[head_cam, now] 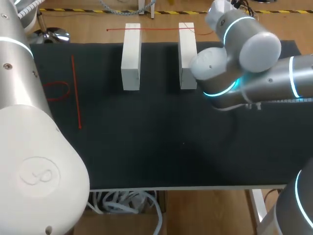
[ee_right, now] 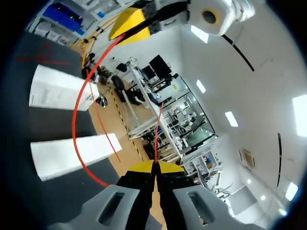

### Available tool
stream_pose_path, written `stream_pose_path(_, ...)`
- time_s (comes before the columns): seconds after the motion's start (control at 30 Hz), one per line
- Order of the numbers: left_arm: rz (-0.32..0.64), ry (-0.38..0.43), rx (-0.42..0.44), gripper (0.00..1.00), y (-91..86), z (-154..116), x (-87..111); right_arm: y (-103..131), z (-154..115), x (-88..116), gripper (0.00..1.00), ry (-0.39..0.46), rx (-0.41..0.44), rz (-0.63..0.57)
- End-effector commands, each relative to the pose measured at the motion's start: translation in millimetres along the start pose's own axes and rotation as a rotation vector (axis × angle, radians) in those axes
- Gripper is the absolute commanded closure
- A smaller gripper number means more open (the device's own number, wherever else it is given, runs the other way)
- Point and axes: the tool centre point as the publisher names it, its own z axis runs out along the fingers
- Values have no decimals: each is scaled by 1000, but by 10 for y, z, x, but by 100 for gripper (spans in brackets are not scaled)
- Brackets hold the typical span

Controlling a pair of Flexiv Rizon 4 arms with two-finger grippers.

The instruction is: Grab the tape and strap the tape.

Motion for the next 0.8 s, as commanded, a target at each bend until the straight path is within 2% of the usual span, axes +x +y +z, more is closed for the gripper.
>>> stream_pose_path(0.03,-1,3,-6,100,-13,-17,-10,-11,-26,-42,100,10,-3,-3)
stream_pose_path(0.47,-1,3,-6,100,-13,-17,-10,-11,-26,-42,100,10,-3,-3)
stream_pose_path(0.63,-1,3,-6,100,-13,-17,-10,106,44,-27,100,-17,8,-66)
stream_pose_path(0.8,-1,3,-6,100,-13,-17,-10,152,102,-57,100,-23,11,-190)
